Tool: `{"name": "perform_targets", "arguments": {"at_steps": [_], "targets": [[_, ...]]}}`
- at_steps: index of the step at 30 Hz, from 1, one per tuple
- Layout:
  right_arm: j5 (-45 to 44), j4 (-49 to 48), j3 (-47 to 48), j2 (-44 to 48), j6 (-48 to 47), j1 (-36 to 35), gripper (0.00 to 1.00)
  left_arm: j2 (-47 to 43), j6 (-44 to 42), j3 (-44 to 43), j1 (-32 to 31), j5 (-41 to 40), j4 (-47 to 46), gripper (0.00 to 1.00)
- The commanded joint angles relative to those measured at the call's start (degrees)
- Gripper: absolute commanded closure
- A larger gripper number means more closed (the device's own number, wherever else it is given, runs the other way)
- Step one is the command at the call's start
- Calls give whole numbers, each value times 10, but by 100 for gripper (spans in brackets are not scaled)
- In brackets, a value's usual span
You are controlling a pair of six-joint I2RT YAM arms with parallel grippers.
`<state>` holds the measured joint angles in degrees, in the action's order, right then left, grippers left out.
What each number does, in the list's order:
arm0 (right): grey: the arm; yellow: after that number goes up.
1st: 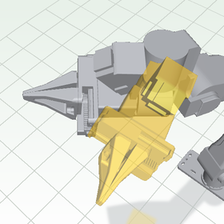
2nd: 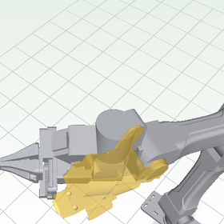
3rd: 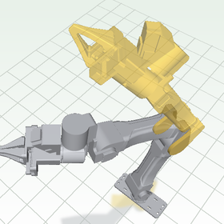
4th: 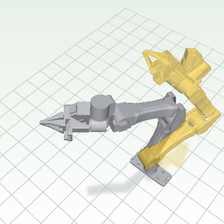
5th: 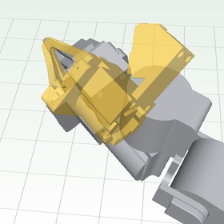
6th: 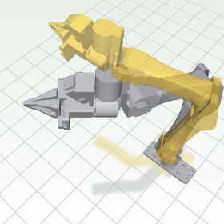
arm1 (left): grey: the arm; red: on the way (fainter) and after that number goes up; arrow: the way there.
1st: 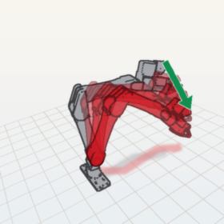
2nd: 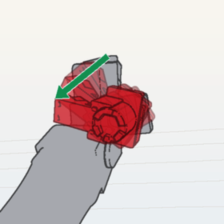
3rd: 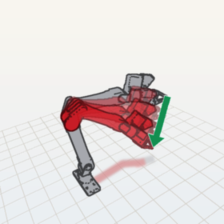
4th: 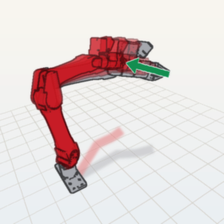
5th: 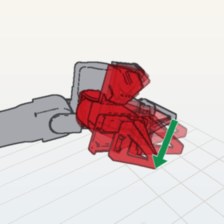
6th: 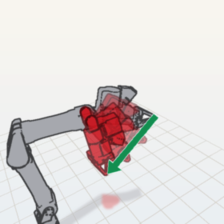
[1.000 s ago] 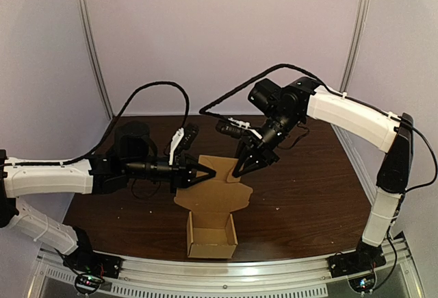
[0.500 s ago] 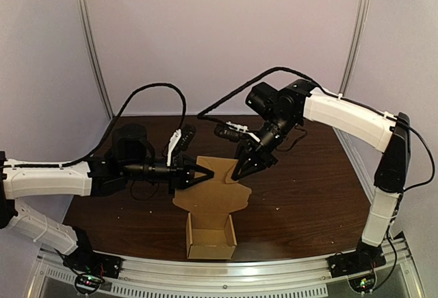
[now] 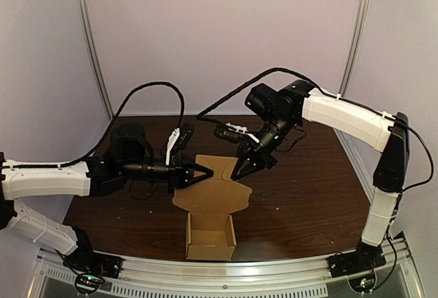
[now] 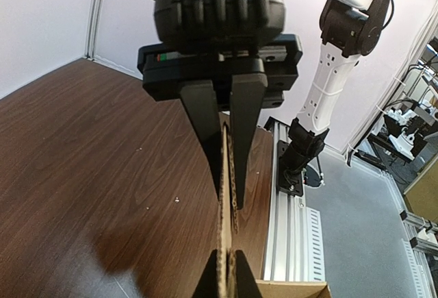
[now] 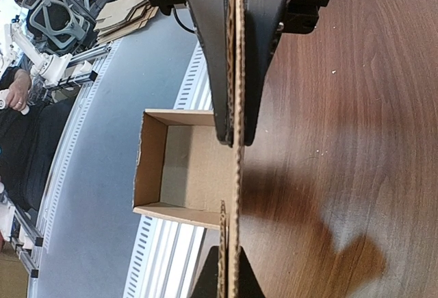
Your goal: Fold the paper box
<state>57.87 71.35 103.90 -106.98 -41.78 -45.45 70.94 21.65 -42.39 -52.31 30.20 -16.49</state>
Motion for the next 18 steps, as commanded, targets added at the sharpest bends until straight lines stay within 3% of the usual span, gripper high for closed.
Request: {"name": "perform_targets", "arguments": {"at_steps": [1, 18], "targets": [[3, 32, -2, -8, 6, -11, 100, -8, 3, 0, 16, -34, -57, 100], [-13, 37, -2, -5, 7, -11, 100, -5, -8, -3, 16, -43, -38, 100]]}}
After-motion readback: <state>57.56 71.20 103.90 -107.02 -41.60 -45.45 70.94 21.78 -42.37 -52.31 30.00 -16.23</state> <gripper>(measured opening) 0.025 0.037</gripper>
